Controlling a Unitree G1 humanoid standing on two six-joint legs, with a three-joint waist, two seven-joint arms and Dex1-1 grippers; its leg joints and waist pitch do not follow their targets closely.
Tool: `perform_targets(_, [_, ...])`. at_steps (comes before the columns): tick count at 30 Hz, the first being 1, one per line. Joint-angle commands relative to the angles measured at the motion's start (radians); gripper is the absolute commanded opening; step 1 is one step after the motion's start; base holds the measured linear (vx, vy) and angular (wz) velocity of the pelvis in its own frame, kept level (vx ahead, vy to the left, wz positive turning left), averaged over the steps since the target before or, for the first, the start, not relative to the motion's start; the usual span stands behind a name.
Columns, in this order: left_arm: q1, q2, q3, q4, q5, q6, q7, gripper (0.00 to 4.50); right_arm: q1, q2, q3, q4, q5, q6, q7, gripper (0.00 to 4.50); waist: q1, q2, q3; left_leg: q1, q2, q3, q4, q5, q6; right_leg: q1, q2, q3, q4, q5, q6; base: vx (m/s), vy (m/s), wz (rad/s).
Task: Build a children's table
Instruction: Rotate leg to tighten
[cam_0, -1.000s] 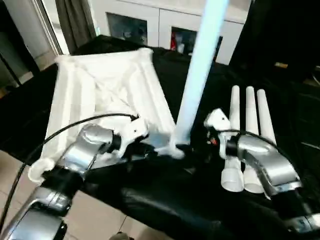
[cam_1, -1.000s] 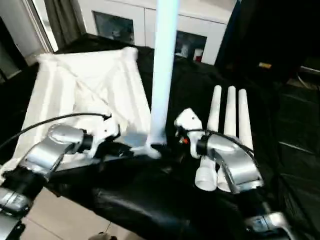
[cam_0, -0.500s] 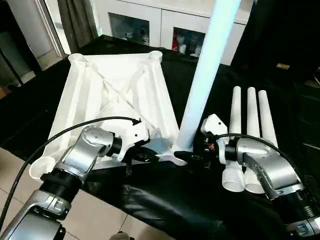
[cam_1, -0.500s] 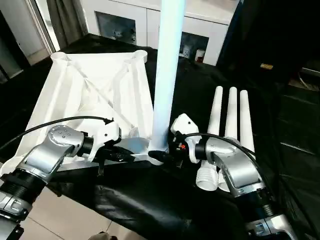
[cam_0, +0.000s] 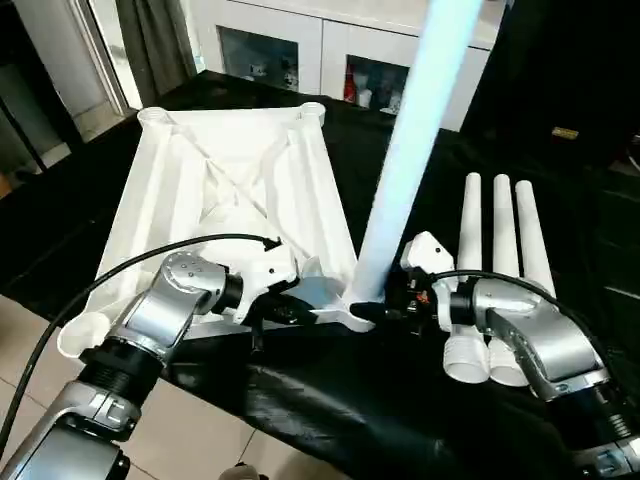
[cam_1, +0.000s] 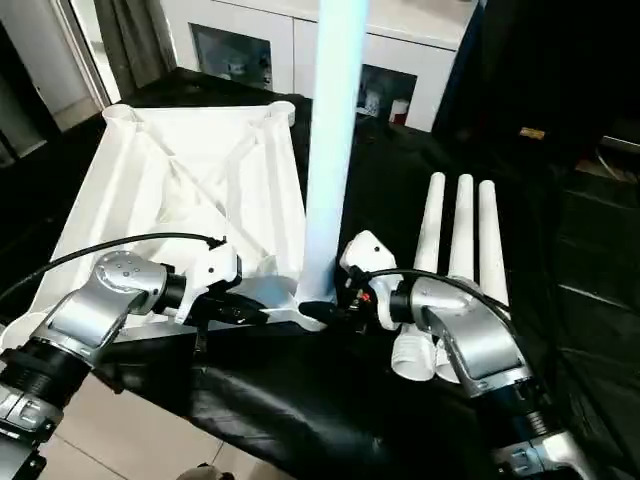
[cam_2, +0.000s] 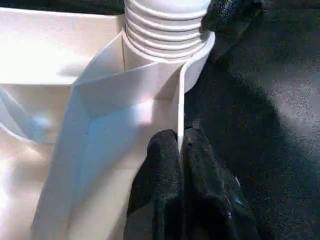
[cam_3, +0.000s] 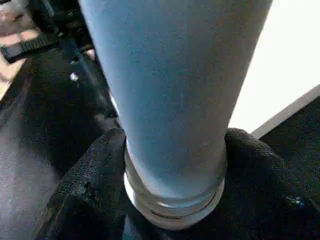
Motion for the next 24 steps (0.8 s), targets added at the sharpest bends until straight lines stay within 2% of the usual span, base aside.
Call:
perform_targets(1, [-0.013,-0.038,0.007,0.022,-0.006,0.024,0.049,0.0,0.007,0.039,-0.01,0.08,-0.042,-0.01,-0.108,2.7,0.0,0.001,-0.063,0.0,0.046,-0.013,-0.06,-0.096,0.055,0.06,-0.087,0.051,-0.063,-0.063,-0.243,0.0,0.0,0.0])
perform_targets(5, [-0.043,-0.087,0.025,0.079,0.012,0.044,0.147,0.0,-0.009,0.104,-0.044,0.163,-0.059,0.001,-0.238,2.67,-0.013,0.002,-0.054,0.005,0.045,-0.016,-0.068,-0.178,0.013,0.054,-0.089,0.051,-0.085,-0.256,-0.202,0.0,0.0,0.0])
perform_targets(7, [-0.083,-0.143,0.047,0.151,0.033,0.069,0.271,0.0,-0.038,0.181,-0.09,0.248,-0.058,0.011,-0.383,2.66,-0.015,0.001,-0.056,0.001,0.044,-0.019,-0.069,-0.172,0.004,0.059,-0.091,0.051,-0.086,-0.281,-0.184,0.0,0.0,0.0])
perform_targets(8, [-0.108,-0.174,0.059,0.193,0.044,0.083,0.345,0.0,-0.06,0.225,-0.12,0.3,-0.059,0.016,-0.477,2.66,-0.019,0.006,-0.056,0.006,0.042,-0.016,-0.068,-0.181,-0.002,0.048,-0.09,0.053,-0.09,-0.298,-0.183,0.0,0.0,0.0])
perform_targets(9, [-0.135,-0.209,0.078,0.24,0.052,0.098,0.433,0.0,-0.085,0.271,-0.154,0.36,-0.056,0.014,-0.582,2.66,-0.02,0.003,-0.056,0.009,0.041,-0.017,-0.068,-0.186,-0.009,0.049,-0.087,0.051,-0.092,-0.31,-0.178,0.0,0.0,0.0])
perform_targets(10, [-0.17,-0.253,0.103,0.297,0.054,0.126,0.533,0.0,-0.121,0.328,-0.199,0.442,-0.052,-0.005,-0.723,2.66,-0.025,0.003,-0.057,0.005,0.039,-0.018,-0.069,-0.186,-0.024,0.048,-0.09,0.052,-0.094,-0.335,-0.172,0.0,0.0,0.0])
perform_targets(12, [-0.199,-0.293,0.113,0.337,0.057,0.133,0.597,0.0,-0.152,0.377,-0.222,0.507,-0.039,-0.045,-0.788,2.66,-0.023,0.006,-0.055,0.011,0.039,-0.021,-0.07,-0.219,-0.027,0.045,-0.092,0.05,-0.102,-0.375,-0.16,0.0,0.0,0.0])
perform_targets(14, [-0.212,-0.311,0.111,0.352,0.059,0.134,0.613,0.0,-0.17,0.401,-0.232,0.538,-0.033,-0.064,-0.812,2.66,-0.021,0.004,-0.057,0.011,0.041,-0.019,-0.071,-0.219,-0.014,0.044,-0.09,0.052,-0.101,-0.344,-0.158,0.0,0.0,0.0])
perform_targets(16, [-0.237,-0.34,0.106,0.379,0.07,0.128,0.637,0.0,-0.203,0.439,-0.239,0.568,-0.034,-0.095,-0.83,3.36,-0.021,0.006,-0.056,0.006,0.041,-0.019,-0.073,-0.213,-0.005,0.045,-0.088,0.051,-0.097,-0.3,-0.162,0.0,0.0,0.0])
perform_targets(19, [-0.248,-0.35,0.101,0.398,0.074,0.105,0.629,0.0,-0.219,0.451,-0.237,0.577,-0.041,-0.105,-0.817,3.43,-0.02,0.004,-0.06,0.002,0.041,-0.02,-0.073,-0.201,0.004,0.051,-0.088,0.052,-0.092,-0.26,-0.165,0.0,0.0,0.0])
perform_targets(21, [-0.251,-0.353,0.098,0.405,0.074,0.102,0.619,0.0,-0.226,0.45,-0.228,0.581,-0.05,-0.11,-0.799,3.71,-0.02,0.002,-0.062,0.0,0.04,-0.018,-0.071,-0.183,0.011,0.053,-0.088,0.051,-0.089,-0.23,-0.171,0.0,0.0,0.0])
perform_targets(24, [-0.256,-0.352,0.094,0.428,0.074,0.086,0.61,0.0,-0.241,0.445,-0.225,0.599,-0.054,-0.144,-0.777,3.83,-0.019,0.003,-0.059,0.001,0.04,-0.017,-0.071,-0.192,0.021,0.05,-0.091,0.051,-0.095,-0.263,-0.172,0.0,0.0,0.0])
